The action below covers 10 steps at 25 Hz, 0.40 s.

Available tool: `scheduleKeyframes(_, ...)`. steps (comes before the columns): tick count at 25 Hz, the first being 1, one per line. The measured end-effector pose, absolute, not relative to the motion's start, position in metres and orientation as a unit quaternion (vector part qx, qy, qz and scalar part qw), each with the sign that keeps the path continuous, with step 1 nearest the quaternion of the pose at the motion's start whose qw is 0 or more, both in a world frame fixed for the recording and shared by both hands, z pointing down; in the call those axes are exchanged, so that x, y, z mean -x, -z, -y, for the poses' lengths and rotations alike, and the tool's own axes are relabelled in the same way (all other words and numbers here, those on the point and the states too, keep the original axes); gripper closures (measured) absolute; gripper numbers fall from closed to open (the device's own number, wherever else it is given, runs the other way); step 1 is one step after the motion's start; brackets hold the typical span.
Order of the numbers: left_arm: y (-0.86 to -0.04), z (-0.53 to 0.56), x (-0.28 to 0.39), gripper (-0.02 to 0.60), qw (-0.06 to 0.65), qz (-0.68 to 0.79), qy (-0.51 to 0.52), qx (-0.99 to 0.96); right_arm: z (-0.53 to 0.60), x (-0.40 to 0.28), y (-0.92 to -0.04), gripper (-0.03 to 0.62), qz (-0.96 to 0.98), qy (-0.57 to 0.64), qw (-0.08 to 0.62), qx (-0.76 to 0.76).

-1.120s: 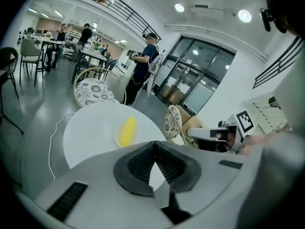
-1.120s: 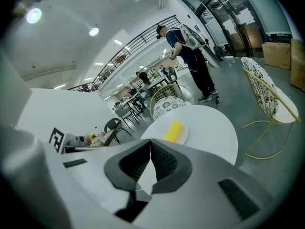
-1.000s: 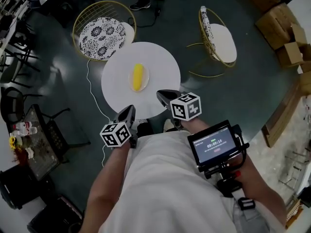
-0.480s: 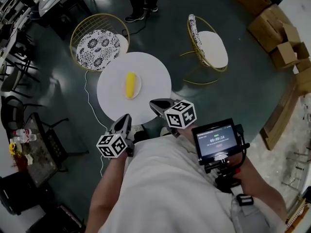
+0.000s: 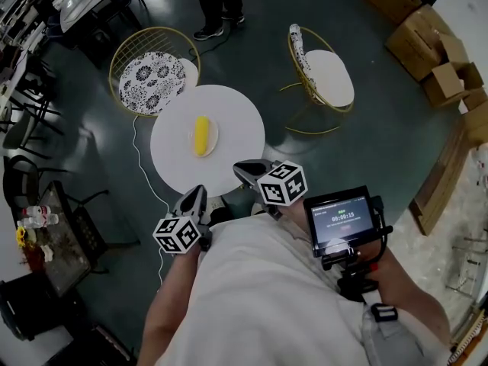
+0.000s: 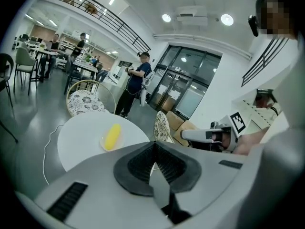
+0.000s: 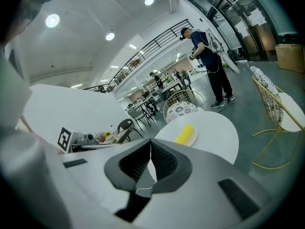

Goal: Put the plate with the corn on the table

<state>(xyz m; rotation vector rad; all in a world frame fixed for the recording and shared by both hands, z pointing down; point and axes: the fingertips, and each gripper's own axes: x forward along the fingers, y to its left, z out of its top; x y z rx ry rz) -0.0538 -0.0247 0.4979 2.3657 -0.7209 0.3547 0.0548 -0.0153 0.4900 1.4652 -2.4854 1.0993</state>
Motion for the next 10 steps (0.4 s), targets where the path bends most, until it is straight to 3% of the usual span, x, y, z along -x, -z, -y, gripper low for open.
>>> scheduleKeyframes(10,-0.498,0.008,0.046,0.575,0.325,0.259,-0.135,-0.900,-0.005,-0.058,-0.494,0.580,0.796,-0.364,0.025,-0.483)
